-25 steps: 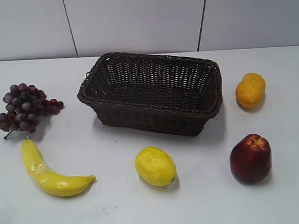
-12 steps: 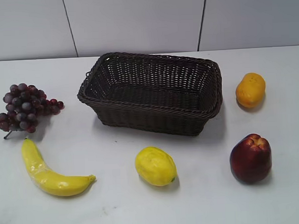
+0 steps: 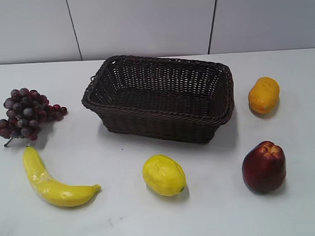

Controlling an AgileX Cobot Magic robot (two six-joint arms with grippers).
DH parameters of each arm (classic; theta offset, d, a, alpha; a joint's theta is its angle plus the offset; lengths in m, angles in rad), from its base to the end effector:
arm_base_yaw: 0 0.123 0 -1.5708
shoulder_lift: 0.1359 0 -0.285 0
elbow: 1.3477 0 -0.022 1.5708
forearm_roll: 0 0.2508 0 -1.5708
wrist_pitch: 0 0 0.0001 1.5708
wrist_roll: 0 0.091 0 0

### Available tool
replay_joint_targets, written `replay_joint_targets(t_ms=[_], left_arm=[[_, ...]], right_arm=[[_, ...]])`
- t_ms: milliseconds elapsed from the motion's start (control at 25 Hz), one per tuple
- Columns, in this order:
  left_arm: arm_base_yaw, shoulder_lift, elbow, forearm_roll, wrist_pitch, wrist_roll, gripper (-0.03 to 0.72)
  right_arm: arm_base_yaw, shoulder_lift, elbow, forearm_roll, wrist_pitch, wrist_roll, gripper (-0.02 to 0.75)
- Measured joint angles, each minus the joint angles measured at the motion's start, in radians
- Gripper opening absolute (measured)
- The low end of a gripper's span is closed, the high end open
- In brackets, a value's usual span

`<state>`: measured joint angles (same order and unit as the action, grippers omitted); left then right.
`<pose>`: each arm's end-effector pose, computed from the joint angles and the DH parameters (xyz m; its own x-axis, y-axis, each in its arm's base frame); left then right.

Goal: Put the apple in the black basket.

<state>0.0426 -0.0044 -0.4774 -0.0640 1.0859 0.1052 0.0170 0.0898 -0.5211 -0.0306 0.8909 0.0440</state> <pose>-0.0039 -0.0053 0.2691 -0.4911 0.0543 -0.8694 0.0437 0.9983 0.0376 0.0139 -0.0019 0.2970 -0.3634 0.0186 -0.9315 0.0142 0.9998 0.0144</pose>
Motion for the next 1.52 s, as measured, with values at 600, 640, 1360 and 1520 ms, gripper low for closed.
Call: replay_joint_targets(t_ms=[600,640,1360,1520], left_arm=[[0.0,0.0,0.0,0.0,0.0,0.0,0.508],[0.0,0.0,0.0,0.0,0.0,0.0,0.508],[0.0,0.0,0.0,0.0,0.0,0.0,0.508],[0.0,0.0,0.0,0.0,0.0,0.0,0.508]], right_arm=[[0.089,0.843,-0.065,0.19,-0.191,-0.225,0.603],[0.109,0.904,-0.089,0.191,-0.178,-0.232,0.603],[0.325,1.519,-0.332,0.067,-0.186,-0.159,0.661],[0.325,1.582,-0.335,0.084,-0.188,-0.15,0.648]])
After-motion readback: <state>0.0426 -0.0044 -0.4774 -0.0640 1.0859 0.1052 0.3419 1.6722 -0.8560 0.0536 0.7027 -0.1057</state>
